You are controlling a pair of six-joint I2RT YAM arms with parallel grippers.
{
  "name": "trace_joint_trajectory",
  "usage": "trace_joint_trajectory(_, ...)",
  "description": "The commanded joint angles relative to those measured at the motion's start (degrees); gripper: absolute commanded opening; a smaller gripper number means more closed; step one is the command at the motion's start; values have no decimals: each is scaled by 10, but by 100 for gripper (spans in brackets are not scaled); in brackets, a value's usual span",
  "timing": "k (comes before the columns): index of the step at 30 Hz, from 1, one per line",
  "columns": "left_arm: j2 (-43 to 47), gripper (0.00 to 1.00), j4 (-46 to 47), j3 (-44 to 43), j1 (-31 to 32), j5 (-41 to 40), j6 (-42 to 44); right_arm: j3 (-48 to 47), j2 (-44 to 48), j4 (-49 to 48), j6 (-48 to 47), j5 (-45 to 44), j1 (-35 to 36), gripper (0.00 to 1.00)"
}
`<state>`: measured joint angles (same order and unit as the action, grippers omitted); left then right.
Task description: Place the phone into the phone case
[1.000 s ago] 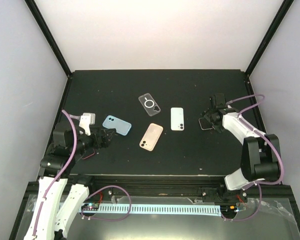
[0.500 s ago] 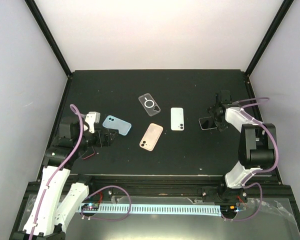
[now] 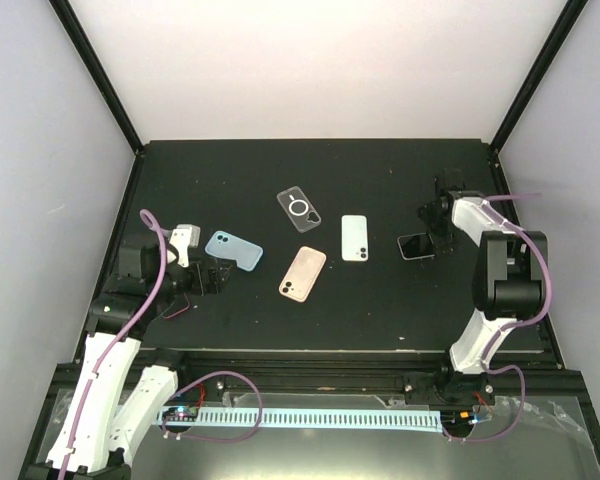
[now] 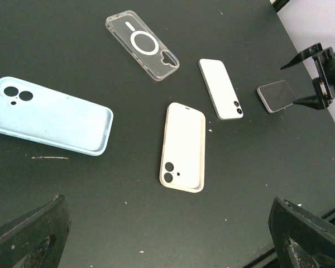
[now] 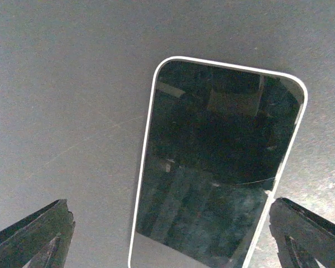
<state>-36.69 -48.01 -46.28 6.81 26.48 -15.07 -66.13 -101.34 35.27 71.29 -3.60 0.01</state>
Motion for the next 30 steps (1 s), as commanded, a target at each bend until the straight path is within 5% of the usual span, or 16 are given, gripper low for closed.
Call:
trace_joint_trajectory(1, 10, 99, -9, 5, -1, -14, 5, -67, -45, 97, 48, 20, -2, 96)
trace_joint_trajectory(30, 9, 99, -5, 7, -1, -15, 7, -183, -156, 242, 105, 62, -5, 100)
